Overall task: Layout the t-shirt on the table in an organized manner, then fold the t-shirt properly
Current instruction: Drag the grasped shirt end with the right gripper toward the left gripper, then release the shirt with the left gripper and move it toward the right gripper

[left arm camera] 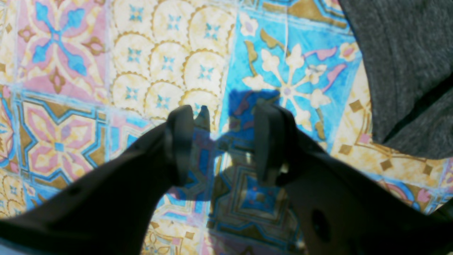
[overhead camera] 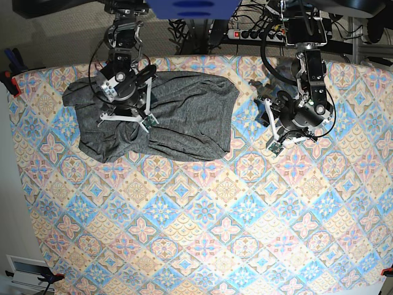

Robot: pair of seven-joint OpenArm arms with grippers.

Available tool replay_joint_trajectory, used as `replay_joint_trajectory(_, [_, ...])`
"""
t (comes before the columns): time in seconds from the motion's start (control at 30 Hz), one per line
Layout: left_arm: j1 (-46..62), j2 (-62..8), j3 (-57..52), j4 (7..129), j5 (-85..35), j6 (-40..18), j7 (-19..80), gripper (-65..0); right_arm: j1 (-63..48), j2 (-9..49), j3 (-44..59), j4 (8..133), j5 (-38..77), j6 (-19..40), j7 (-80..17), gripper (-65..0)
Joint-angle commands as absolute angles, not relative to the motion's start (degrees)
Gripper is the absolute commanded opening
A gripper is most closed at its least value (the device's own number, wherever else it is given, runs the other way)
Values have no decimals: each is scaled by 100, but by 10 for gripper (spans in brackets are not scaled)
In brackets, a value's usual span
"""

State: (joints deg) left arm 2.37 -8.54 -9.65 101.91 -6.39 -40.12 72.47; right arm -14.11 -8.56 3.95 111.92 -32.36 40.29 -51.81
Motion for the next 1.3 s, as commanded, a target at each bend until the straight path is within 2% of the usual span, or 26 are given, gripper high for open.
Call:
replay_joint_trajectory(0.0, [163,-875,-971,10264,-690,-4000,7178,-374,-1332,-866,365,11275,-3196,4000,-5077,-650])
replay_joint_trajectory(0.2, [163,-769,-971,10264,-690,-4000,7178,-374,-1332,-866,286,11266,-3231,4000,-5121,-641])
replay_joint_trajectory(0.5, [110,-769,-743,9842,-690,-4000,7169,-374,-1367,-866,-725,11275,-3521,4000,-5130,-432])
replay_joint_trajectory(0.77, [75,-769,-356,9771,-690,-4000,7169,-374,-1376,-866,-1552,11301,-3521,4000,-5130,-426])
replay_joint_trajectory(0.93, [66,-769,-382,9868,-708,-4000,7169,-374,-1376,-866,-1455,11327,-3530,4000,-5130,-425])
replay_joint_trajectory(1.03, [92,-752,-382,10422,-752,-4000,7187,-371,-1349,-866,-1086,11327,-3530,4000,-5130,-420])
replay_joint_trajectory(1.27, [75,-224,-505,11064,-752,-4000,7222,-370,-1156,-857,-453,11327,-3530,4000,-5130,-291])
